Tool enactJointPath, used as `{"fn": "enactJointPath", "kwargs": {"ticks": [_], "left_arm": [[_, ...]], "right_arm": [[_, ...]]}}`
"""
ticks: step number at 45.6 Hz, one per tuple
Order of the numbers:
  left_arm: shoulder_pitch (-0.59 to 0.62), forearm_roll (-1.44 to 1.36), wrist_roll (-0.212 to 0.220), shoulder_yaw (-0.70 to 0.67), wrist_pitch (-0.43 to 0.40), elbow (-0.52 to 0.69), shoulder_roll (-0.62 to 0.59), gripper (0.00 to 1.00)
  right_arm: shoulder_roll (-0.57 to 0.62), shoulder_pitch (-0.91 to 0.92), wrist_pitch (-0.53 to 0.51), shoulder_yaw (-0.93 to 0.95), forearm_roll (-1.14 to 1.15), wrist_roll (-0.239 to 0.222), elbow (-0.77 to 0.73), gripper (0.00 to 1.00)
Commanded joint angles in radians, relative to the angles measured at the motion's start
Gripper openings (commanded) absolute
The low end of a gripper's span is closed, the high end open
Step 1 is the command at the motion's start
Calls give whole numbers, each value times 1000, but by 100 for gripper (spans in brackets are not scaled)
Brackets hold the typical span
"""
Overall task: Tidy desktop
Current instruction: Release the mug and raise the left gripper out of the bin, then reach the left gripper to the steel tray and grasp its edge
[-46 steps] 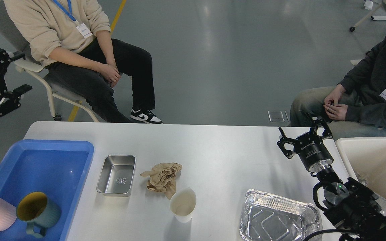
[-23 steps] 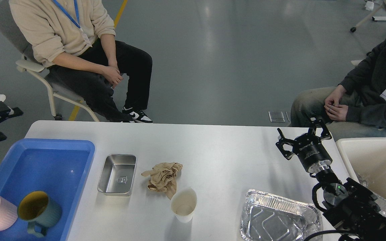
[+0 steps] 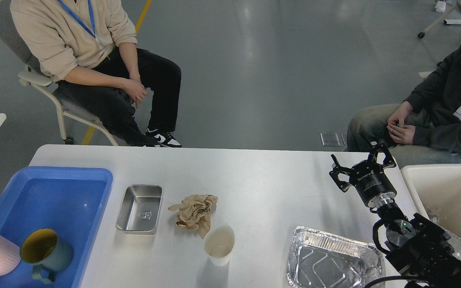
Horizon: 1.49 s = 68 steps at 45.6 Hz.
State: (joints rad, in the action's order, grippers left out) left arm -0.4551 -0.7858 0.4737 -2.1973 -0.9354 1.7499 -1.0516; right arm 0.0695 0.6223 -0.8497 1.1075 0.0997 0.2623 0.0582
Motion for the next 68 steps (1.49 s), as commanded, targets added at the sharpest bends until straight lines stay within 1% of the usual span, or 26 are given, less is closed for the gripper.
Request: {"fn": "enactJointPath", "kwargs": {"ticks": [1,6,8,10,13,18,20,23,27,31,35,39,45,52,60,68], "left_arm": [[6,-7,-1,17,23,-6,10,81],[61,-26,-1,59,63,-32,12,82],[101,-27,-1,114,84,-53,9,82],[169,-32,-1,189,118,-78,2,82],[320,-65,0,353,159,-127,2,83],[635,-179,2,676,199,-236,36,83],[754,-228,2,804,219,-283,86,83],[900,-297,6,963,236,-349,178,84],[1009,-384,8,1115,244,-418,281,84],[1046,-461,16,1234,234,-432,338,84],[1052,-500,17,1344,231,-435,344,83],[1050,-536,20,1392,231,-451,346,83],[1037,-569,17,1403,239,-492,357,83],[1036,-586,11,1406,241,-549,406,83],[1046,-679,3,1426,242,-635,513,83],[1038,-779,-3,1429,241,-667,588,80]], "right_arm": [[1,0,-2,0,0,0,0,100],[1,2,-2,0,0,0,0,100],[1,2,-3,0,0,0,2,100],[0,4,-3,0,0,0,2,100],[0,2,-5,2,0,0,2,100],[1,2,-8,0,0,0,2,100],[1,4,-8,0,0,0,2,100],[3,4,-8,0,0,0,2,100],[6,4,-9,0,0,0,2,100],[10,2,-9,0,0,-2,2,100],[12,2,-11,0,0,-2,2,100],[12,4,-11,0,0,0,2,100],[7,5,-11,0,0,0,3,100],[10,-1,-11,0,0,0,11,100],[10,-1,-11,0,0,0,11,100],[13,-4,-12,0,0,0,11,100]]}}
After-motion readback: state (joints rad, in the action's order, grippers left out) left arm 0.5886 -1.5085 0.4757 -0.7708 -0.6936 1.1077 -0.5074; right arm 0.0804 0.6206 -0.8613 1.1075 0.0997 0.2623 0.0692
